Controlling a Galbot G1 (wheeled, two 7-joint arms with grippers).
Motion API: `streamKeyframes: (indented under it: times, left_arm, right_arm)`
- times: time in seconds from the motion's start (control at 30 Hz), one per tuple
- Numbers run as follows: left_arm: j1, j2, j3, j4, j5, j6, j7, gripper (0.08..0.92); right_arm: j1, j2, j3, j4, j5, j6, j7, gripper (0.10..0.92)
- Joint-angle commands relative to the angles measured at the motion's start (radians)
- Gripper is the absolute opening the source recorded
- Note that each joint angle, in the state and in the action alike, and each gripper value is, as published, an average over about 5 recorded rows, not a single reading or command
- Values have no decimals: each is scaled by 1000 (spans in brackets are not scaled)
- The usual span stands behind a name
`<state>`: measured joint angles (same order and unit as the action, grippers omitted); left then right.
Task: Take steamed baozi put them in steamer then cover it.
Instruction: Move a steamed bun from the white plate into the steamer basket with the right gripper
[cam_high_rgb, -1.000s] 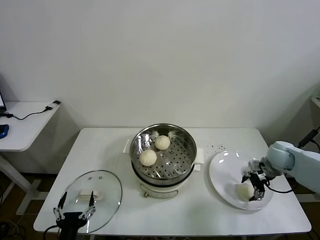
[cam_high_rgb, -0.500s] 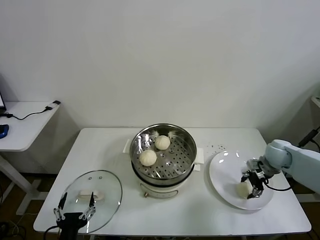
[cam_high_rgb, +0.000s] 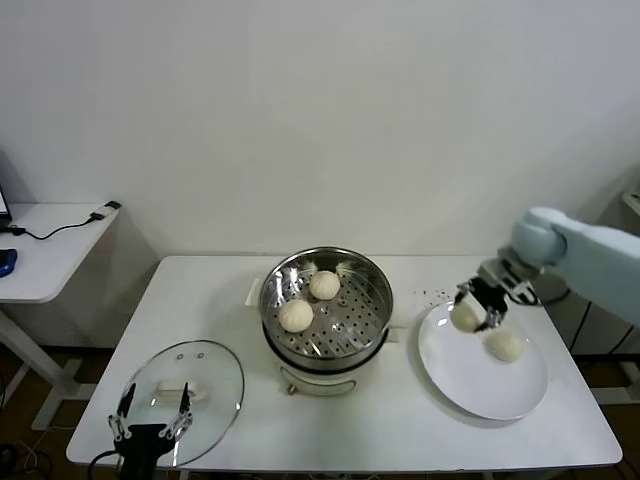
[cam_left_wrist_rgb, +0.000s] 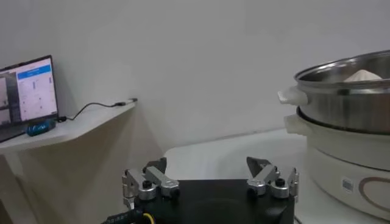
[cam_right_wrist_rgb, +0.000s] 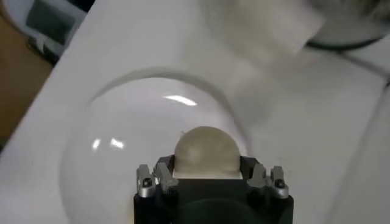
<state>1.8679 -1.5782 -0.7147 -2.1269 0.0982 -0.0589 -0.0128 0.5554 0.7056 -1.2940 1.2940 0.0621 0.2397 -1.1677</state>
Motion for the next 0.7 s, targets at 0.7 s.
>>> streamKeyframes:
  times: [0.7]
  left_arm:
    - [0, 6, 4, 7, 18, 8, 0, 823]
  right_arm:
    - [113, 601, -142, -3, 6, 370, 17, 679]
